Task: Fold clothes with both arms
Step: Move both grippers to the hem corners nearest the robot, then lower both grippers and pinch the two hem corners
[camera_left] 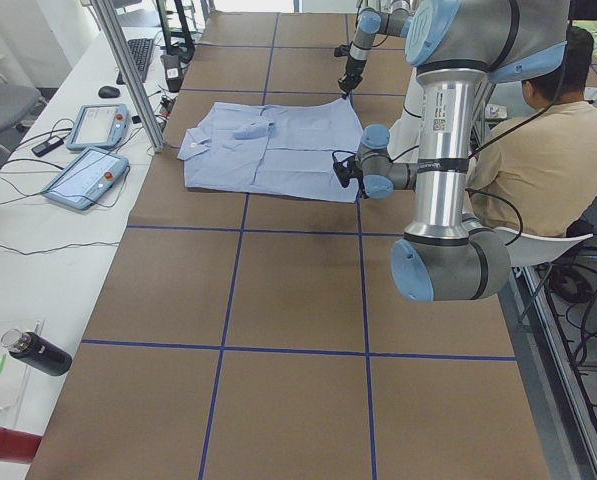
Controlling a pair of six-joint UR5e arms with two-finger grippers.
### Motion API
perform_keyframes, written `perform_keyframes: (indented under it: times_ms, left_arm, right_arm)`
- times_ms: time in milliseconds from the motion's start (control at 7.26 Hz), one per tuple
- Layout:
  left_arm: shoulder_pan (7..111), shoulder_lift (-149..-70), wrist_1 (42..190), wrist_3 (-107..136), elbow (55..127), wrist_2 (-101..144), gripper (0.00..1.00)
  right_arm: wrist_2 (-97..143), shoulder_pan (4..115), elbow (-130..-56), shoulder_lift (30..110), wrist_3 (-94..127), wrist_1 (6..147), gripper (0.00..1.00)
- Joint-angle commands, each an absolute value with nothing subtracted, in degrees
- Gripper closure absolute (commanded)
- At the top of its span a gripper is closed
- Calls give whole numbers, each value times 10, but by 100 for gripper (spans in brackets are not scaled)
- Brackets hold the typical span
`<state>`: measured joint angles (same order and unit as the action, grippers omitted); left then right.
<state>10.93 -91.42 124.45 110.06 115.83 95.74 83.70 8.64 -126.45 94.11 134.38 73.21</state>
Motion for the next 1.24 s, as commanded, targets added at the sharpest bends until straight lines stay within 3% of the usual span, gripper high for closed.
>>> perform_keyframes:
  times_ms: [0,1102]
  left_arm:
    - [107,-898,1243,1099,1158,934,18]
    - [98,-903,1220,1095,1149,929,21]
  right_arm:
    - [837,87,-1265,942,1344,732,100]
    - [836,87,-1265,947,1344,732,100]
